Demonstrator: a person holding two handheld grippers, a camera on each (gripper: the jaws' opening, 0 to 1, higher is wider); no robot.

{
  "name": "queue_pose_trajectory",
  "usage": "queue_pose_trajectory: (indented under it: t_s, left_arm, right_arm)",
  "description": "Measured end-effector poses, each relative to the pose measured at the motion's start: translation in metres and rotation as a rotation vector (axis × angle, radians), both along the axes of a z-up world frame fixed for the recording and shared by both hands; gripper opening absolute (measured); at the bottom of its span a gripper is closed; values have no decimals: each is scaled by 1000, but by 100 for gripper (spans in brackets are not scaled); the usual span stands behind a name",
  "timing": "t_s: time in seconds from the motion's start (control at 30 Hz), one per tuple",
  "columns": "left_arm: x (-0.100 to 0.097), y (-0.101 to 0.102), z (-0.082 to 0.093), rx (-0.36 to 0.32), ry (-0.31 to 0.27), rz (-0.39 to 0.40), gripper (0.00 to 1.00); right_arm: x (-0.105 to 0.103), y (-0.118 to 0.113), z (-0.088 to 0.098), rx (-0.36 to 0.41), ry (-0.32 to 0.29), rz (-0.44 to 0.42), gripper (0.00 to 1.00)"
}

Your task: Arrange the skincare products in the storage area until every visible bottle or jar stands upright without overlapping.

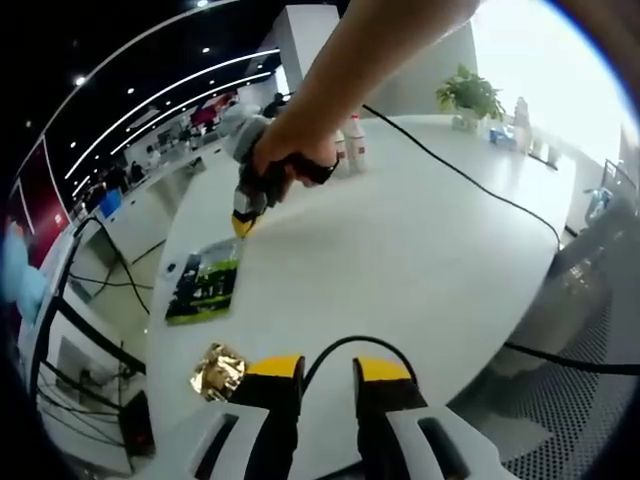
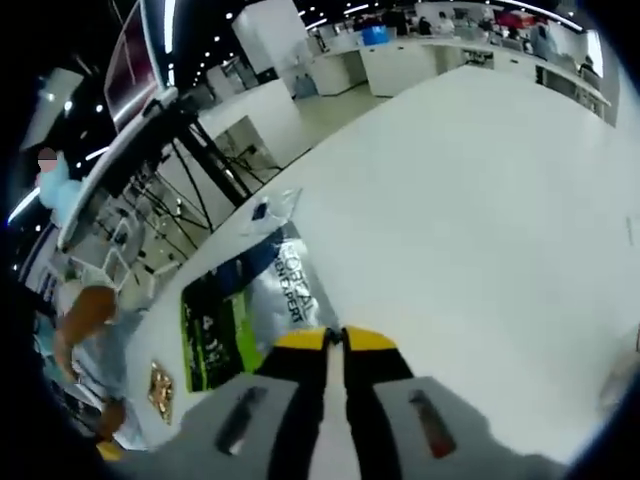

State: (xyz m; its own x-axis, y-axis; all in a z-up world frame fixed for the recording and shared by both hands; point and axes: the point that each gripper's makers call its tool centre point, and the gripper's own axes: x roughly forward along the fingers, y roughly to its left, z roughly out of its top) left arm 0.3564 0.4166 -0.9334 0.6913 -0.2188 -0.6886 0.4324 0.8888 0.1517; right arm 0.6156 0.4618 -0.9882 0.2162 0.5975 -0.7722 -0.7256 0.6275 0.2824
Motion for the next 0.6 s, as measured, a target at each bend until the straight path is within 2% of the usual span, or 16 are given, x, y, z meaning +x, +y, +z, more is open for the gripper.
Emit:
queue_pose_trajectory:
  t_s: [0.07,0.2,0.27,0.37,0.5,0.57,0.6]
  left_arm:
    - [0,0,0,2,1,0,21]
    - [0,1,-1,4,2,0,20]
    - [0,1,-1,5,3,-1,20]
    - [-1,1,-1,10,4,-4,20]
    - [-1,0,-3,21,10,-11,20]
    - [-2,1,-3,24,13,-13,20]
    - [-2,0,-3,27,13,-17,20]
  right_arm:
    - [1,0,1,8,7,-5,1]
    - [-6,2,6,92,129,-83,0]
    - [-5,1,14,132,121,-84,0]
    - [-13,-1,26,181,155,-85,0]
    - [-23,-4,54,294,182,-124,0]
    - [-28,-6,62,323,188,-119,0]
    - [-33,-10,74,356,177,-120,0]
